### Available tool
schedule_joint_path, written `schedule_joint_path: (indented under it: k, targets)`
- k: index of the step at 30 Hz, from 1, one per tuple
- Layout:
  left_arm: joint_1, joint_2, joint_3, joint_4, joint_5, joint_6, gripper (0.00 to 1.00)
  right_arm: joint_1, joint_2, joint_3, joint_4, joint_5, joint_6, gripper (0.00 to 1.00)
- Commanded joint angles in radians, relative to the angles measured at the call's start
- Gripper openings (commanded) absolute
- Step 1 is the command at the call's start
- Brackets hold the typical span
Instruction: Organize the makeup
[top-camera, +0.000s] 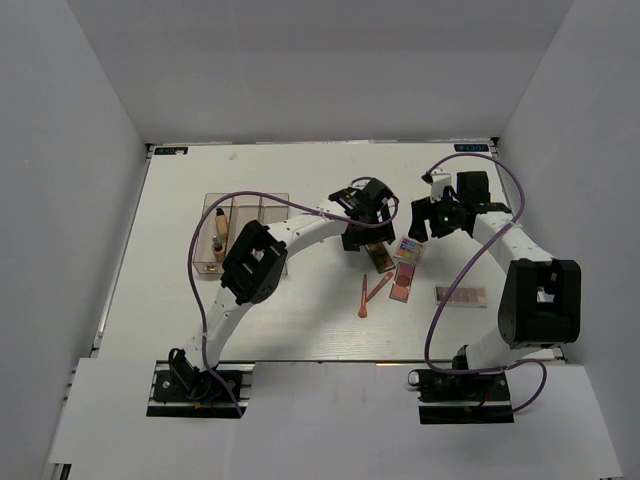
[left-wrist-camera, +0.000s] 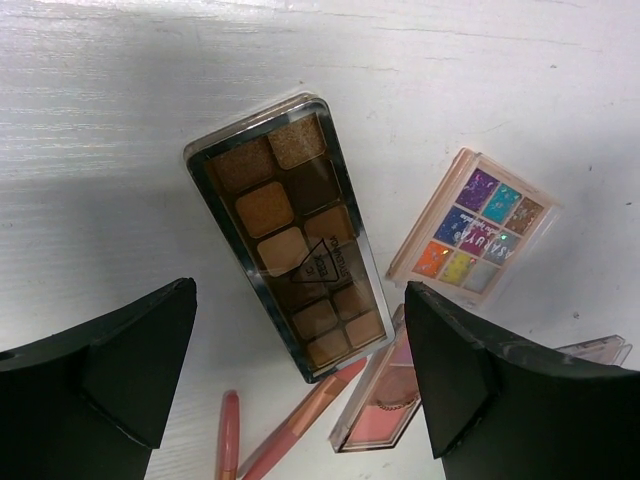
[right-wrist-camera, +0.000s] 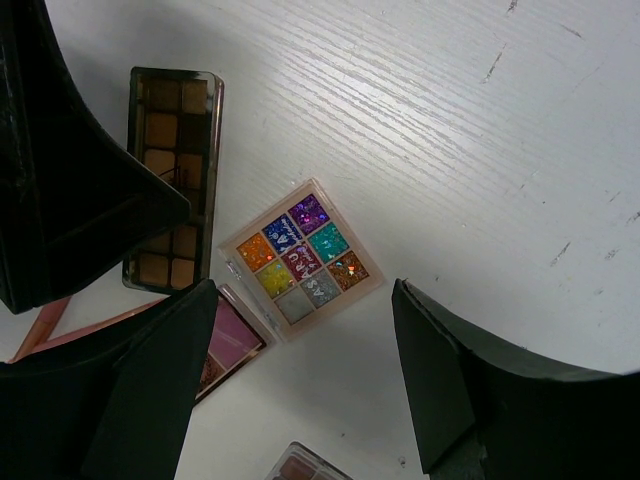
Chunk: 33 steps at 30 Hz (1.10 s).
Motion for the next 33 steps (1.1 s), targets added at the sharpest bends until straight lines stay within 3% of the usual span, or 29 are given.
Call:
schedule_joint_path:
  k: [1,7,12,13,14,17,19,24,27,33]
  targets:
    - [-0.007,-0.004,0.042,0.01,-0.022,-0.017,0.94,-0.003,-0.011,-0.007,0.03,-0.025,0.012,0.76]
    - [-0.016,-0.039,0.029,-0.009,-0.076,-0.018,0.94,-0.004,-0.02,-0.012,0.018,-0.076,0.001,0.76]
    - [-0.016,-0.196,-0.096,-0.03,-0.174,0.003,0.92,-0.003,-0.032,-0.014,-0.017,-0.172,-0.05,0.76]
    - [-0.007,-0.226,-0.128,-0.02,-0.182,0.011,0.89,-0.001,-0.032,-0.014,-0.026,-0.182,-0.053,0.77]
    - [-0.007,-0.26,-0.167,-0.008,-0.187,0.023,0.79,-0.003,-0.034,-0.014,-0.028,-0.188,-0.056,0.77]
    - [0.002,-0.4,-0.334,0.069,-0.181,0.058,0.61,-0.001,-0.029,-0.006,-0.033,-0.195,-0.056,0.77]
    - [-0.008,-0.467,-0.421,0.102,-0.176,0.083,0.57,0.002,-0.025,0.002,-0.036,-0.198,-0.054,0.77]
    - [-0.039,-0.443,-0.425,0.035,-0.073,0.117,0.53,0.003,-0.006,0.026,-0.048,-0.2,-0.053,0.77]
    - [-0.053,-0.423,-0.423,0.046,-0.039,0.12,0.41,0.003,0.0,0.034,-0.051,-0.2,-0.048,0.77]
    - [-0.094,-0.316,-0.322,-0.017,-0.01,0.123,0.45,0.002,-0.005,0.02,-0.051,-0.195,-0.047,0.77]
